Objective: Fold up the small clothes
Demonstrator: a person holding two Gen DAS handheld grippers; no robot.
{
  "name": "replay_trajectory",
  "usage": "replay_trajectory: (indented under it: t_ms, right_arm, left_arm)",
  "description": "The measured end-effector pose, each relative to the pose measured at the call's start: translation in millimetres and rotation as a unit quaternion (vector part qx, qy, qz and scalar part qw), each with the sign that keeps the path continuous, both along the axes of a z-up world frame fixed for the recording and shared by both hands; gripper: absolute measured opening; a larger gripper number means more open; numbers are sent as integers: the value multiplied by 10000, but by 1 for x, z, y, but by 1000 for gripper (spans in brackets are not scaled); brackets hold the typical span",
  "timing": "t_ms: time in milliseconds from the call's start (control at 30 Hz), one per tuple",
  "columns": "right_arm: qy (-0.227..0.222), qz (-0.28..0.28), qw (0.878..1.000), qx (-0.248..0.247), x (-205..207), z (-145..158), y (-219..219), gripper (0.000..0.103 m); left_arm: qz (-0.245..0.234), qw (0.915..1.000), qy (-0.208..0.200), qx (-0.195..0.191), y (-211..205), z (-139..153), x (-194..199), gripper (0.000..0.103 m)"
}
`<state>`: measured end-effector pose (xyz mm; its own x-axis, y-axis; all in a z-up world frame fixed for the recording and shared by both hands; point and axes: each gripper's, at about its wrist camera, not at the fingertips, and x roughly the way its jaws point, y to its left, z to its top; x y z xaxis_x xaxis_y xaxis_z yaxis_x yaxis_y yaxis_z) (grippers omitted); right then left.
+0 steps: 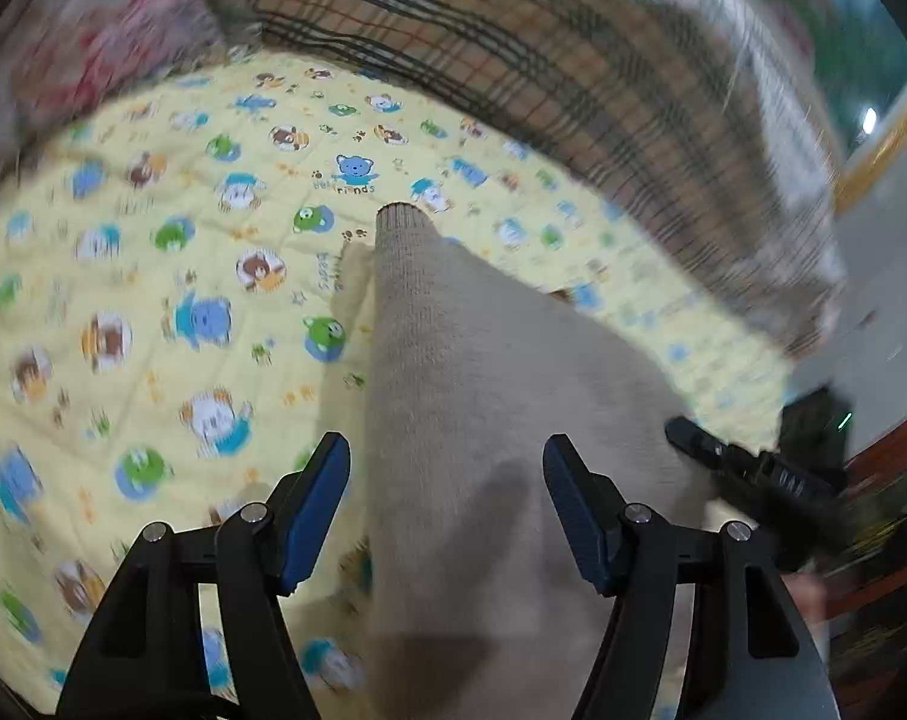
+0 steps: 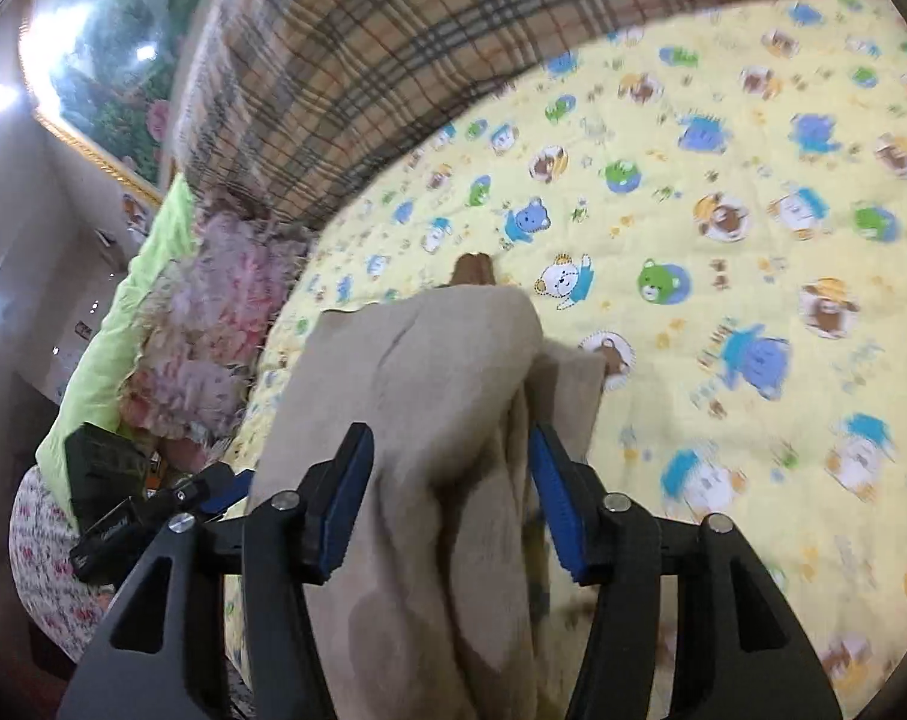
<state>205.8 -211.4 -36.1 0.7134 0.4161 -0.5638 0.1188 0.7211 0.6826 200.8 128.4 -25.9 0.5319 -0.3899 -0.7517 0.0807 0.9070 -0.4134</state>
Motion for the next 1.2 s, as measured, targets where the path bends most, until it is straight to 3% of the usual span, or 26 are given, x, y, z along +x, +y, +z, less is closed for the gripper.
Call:
replay_trajectory:
  t_ms: [67,167,233,333,400,433,500,633,800,1000,1200]
  right_arm:
    - [143,86,9998,61,16,-7,4,20]
    - [-36,19,9999,-93,31,3,4,16]
    - [-113,-38,9998,-157,40,8,2,15]
    - [281,-57,9988,-403,49,-15,3,15]
    - [212,-22,9992,-335,45,-24,2,16]
    - [136,-58,9996,-240,41,-24,-1,18]
    - [170,-184,9996,-113,32,-20,-7,35]
    - [-74,-323,9994,-123,-10,3,-7,35]
    - [-257,-375,9990,-47,-78,10,4,37]
    - [-272,-480,9985,4,-133,-11,23,37]
    - [-214,-478,9986,-83,-141,-23,37,37]
  left_arm:
    - [86,9989,-53,453,-10,-3,2,65]
    - [184,9960,-167,858,-12,-7,2,65]
    - [205,9954,-92,928,-11,-14,4,66]
    - [190,9950,-75,979,-11,-22,6,70]
    - [216,9946,-66,1014,-11,-25,7,72]
    - [226,9953,-59,942,-10,-24,8,72]
    - [284,9962,-14,824,-7,-18,3,72]
    - [252,9969,-122,732,2,-2,-27,71]
    - [53,9966,-176,808,12,0,-90,71]
    - [-50,9898,-555,1314,2,-16,-161,75]
    - [-364,9784,-728,1898,-27,-35,-175,77]
